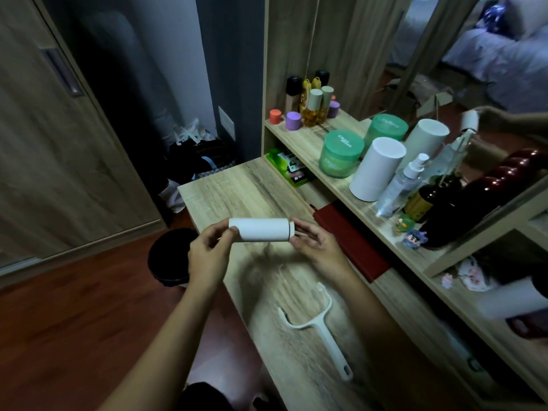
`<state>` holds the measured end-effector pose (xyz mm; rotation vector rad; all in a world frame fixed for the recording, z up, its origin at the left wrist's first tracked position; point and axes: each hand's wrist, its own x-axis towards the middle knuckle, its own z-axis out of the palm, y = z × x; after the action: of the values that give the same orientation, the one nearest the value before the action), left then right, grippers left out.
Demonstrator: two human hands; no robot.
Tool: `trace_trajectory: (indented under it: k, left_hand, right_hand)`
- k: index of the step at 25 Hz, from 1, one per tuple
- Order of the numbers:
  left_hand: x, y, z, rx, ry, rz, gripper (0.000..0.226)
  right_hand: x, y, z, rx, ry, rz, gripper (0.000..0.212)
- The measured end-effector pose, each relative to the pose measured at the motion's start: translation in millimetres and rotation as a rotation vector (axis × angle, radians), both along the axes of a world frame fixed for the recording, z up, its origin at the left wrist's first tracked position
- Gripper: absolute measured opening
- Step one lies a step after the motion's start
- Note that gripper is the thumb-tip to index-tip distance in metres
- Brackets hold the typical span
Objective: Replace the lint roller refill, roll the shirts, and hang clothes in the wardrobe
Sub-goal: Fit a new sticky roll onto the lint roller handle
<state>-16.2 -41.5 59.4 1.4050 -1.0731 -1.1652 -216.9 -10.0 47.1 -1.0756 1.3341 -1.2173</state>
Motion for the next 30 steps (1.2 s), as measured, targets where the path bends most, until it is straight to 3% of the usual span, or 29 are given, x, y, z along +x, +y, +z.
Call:
trace_trajectory:
  k: [18, 22, 25, 30]
  left_hand:
    - [-7, 3, -6, 0.023, 0.158, -0.061, 0.015]
    - [-7, 3, -11, 0.028, 0.176, -0.069, 0.014]
    - [-9, 6, -15, -0.002, 0.085, -0.042, 0.021]
    - [-21, 13, -15, -0.061, 0.031, -0.014, 0.013]
  right_hand:
    - [-11, 4, 1, 0.001, 0.075, 0.024, 0.043]
    - [-4, 6, -1, -0.025, 0.206, 0.015, 0.044]
    - [7, 8, -3, -0.059, 0.338, -0.026, 0.039]
    - [21, 8, -3, -0.111, 0.322, -0.247, 0.037]
